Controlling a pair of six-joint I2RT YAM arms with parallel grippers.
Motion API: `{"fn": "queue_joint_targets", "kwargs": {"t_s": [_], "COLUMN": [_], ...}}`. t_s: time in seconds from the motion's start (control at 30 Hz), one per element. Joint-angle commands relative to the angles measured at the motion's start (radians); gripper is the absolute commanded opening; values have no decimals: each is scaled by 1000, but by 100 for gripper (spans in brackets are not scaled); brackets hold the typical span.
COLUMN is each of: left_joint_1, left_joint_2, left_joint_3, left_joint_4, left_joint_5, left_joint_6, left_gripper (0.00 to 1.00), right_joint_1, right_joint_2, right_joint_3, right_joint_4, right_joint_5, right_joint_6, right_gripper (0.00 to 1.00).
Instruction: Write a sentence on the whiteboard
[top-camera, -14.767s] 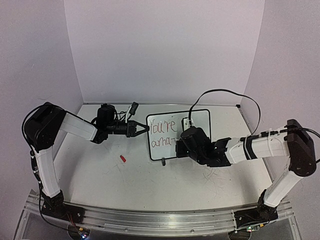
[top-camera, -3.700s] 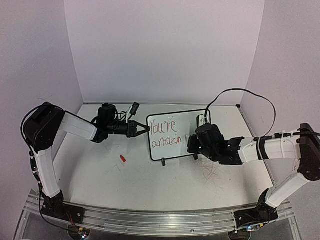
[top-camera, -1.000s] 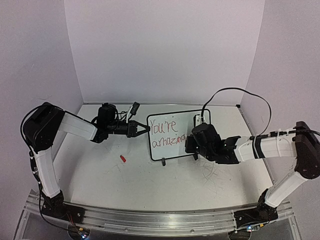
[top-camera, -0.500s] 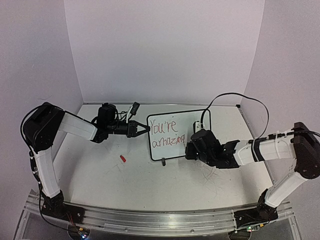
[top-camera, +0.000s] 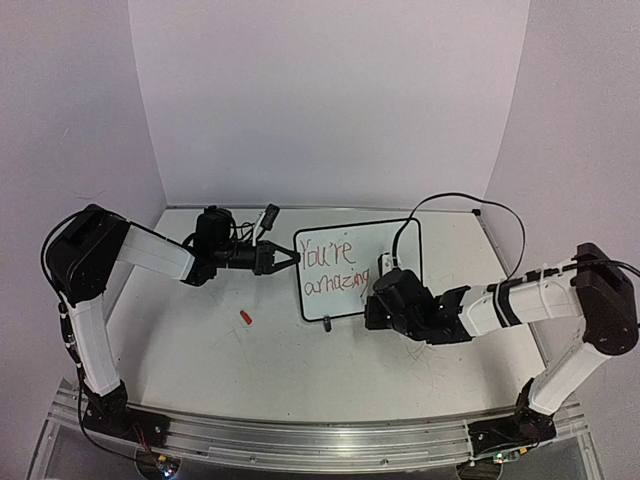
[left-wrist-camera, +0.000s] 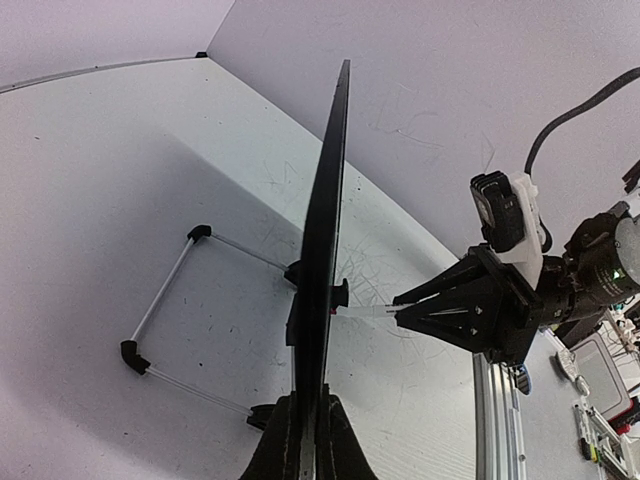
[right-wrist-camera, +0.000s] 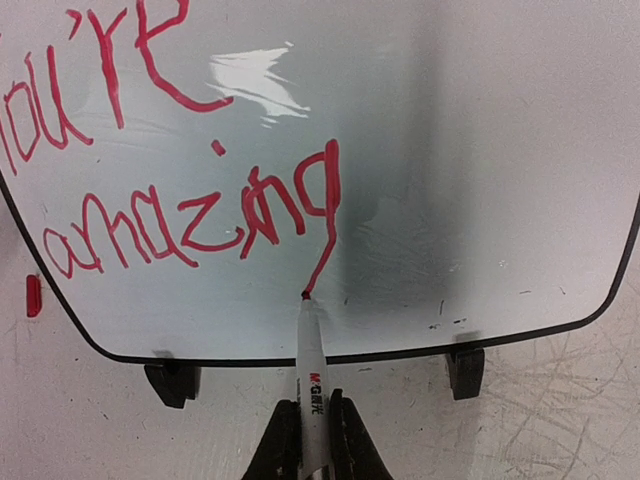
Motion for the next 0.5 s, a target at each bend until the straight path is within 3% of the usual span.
{"fn": "queue_joint_targets", "kwargs": {"t_s": [0.0, 0.17, 0.47], "left_joint_1": [-21, -21, -21], "left_joint_2": [-27, -29, -22], "left_joint_3": [22, 21, 20], "left_joint_4": [-44, -46, -52], "left_joint_5": [22, 18, 11], "left_joint_6": [20, 20, 29], "left_gripper": [0, 0, 0], "right_joint_1": [4, 8, -52], "right_joint_2": [47, -14, -268], "right_joint_3": [77, 99, -115], "right_joint_4": [37, 25, -33], "right_joint_5": [-1, -22, 24], "right_joint_6": [-29, -54, -72], "right_gripper": [0, 0, 0]}}
